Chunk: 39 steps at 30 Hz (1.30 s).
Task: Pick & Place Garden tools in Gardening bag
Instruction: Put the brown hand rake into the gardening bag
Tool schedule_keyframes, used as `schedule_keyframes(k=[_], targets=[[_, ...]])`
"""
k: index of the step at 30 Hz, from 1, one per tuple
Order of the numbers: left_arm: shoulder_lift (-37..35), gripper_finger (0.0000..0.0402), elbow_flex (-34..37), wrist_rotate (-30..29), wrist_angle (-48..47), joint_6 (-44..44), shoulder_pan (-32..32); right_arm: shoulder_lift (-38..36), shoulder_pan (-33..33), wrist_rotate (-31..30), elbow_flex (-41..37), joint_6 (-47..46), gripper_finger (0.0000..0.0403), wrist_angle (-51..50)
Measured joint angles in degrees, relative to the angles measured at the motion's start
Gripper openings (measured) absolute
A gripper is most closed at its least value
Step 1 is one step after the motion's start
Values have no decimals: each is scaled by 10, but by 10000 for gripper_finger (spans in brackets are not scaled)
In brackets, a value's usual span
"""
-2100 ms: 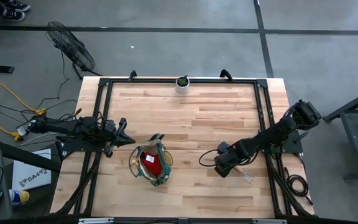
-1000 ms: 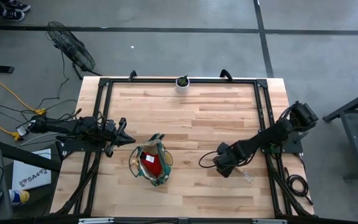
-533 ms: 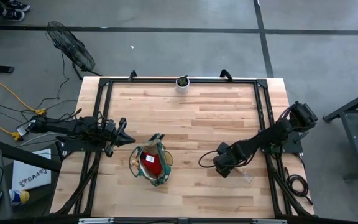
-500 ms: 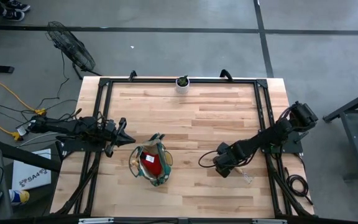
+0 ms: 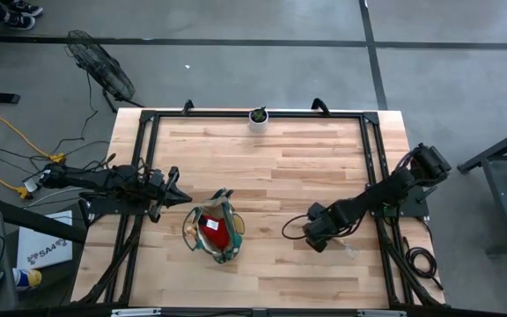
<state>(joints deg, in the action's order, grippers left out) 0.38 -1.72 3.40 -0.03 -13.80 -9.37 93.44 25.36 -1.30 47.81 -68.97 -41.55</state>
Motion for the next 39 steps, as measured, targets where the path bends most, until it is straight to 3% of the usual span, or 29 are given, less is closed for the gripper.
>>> schedule_keyframes(k=[12, 25, 32, 39], targets=[[0, 0, 0, 0, 0, 0, 0, -56, -7, -77, 4, 144, 54, 61], [0, 0, 0, 0, 0, 0, 0, -137, -70, -102, 5, 427, 54, 239], [0, 0, 0, 0, 0, 0, 0, -164, -118, -21, 5, 577, 54, 409], [0, 0, 0, 0, 0, 0, 0, -161, -154, 82, 6, 650, 54, 563]])
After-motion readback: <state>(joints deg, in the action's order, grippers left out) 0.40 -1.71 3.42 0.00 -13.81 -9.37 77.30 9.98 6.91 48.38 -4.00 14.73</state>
